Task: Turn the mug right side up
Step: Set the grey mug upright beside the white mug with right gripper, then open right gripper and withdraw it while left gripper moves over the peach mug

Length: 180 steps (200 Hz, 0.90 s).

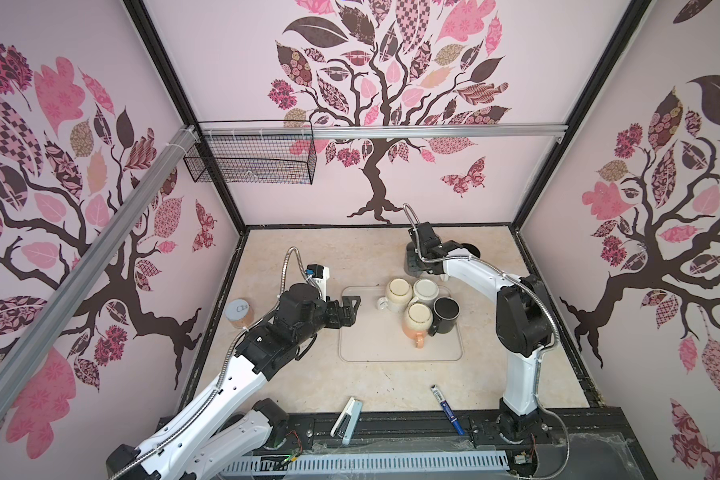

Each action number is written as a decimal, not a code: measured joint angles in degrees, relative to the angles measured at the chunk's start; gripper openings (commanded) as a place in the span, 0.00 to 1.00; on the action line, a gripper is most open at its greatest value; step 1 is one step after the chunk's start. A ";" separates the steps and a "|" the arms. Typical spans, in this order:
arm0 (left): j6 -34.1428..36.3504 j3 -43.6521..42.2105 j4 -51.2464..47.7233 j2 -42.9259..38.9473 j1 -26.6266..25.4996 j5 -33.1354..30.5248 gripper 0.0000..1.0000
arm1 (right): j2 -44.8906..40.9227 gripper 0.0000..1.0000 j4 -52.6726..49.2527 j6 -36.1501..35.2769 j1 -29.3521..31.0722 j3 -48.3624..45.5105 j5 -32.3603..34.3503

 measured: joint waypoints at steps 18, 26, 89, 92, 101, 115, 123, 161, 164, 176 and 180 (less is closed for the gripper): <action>0.00 0.00 0.04 0.31 0.00 0.02 0.96 | -0.02 0.29 0.00 0.00 0.00 0.00 0.02; 0.00 0.00 0.07 0.48 0.00 0.02 0.96 | -0.02 0.30 0.02 -0.02 0.00 0.00 0.02; -0.24 -2.43 3.89 2.45 0.00 0.22 0.95 | -7.26 0.46 1.14 0.92 -0.07 -6.43 -2.12; -0.31 -2.73 4.28 2.71 0.00 0.22 0.95 | -8.35 0.47 1.49 1.44 0.04 -7.50 -2.32; -0.46 -3.45 5.25 3.50 0.00 0.22 0.93 | -12.04 0.48 1.84 1.64 0.44 -10.60 -3.08; -0.46 -4.35 7.15 5.31 -0.02 0.26 0.92 | -18.49 0.49 3.19 2.05 1.29 -15.69 -3.87; -0.44 -4.63 8.15 6.47 0.00 0.33 0.91 | -21.94 0.49 3.56 2.23 2.43 -18.12 -3.82; 0.44 -4.98 11.98 11.15 -0.02 0.96 0.87 | -34.99 0.50 6.67 2.95 10.38 -28.92 -3.98; 0.52 -4.98 12.20 11.39 -0.02 1.09 0.87 | -36.00 0.50 6.80 3.10 10.80 -29.97 -4.15; 0.72 -5.09 13.38 12.04 -0.02 1.79 0.85 | -39.30 0.49 7.19 3.96 11.34 -33.57 -4.66; 0.72 -5.11 13.66 12.11 -0.07 1.99 0.85 | -40.68 0.49 7.21 4.31 11.32 -34.97 -4.76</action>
